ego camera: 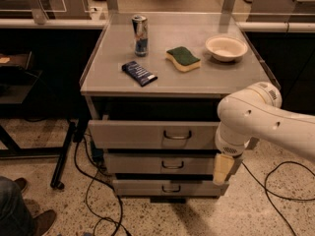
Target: Close top drawer
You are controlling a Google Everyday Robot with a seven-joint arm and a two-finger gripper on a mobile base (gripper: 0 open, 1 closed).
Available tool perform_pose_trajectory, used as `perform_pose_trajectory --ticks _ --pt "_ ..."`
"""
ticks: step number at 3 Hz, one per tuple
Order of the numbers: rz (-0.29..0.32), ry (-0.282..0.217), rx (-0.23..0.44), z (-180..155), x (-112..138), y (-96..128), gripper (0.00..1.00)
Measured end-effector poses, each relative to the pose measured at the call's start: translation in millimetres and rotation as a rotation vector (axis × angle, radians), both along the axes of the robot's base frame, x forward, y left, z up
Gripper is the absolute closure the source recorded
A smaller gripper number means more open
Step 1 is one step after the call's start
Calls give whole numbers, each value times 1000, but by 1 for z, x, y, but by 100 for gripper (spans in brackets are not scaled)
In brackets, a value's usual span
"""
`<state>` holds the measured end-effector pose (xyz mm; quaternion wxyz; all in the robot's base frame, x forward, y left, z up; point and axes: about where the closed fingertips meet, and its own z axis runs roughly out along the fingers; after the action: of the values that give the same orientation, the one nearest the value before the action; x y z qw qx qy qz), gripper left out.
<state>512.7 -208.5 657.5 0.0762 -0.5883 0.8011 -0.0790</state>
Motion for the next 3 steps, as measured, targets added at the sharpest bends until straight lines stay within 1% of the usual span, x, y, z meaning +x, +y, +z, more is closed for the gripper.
perform_pose_trajectory --ticks 1,2,3 --pt "0 0 0 0 0 0 0" --pt "0 0 0 0 0 0 14" --pt "0 0 0 0 0 0 45"
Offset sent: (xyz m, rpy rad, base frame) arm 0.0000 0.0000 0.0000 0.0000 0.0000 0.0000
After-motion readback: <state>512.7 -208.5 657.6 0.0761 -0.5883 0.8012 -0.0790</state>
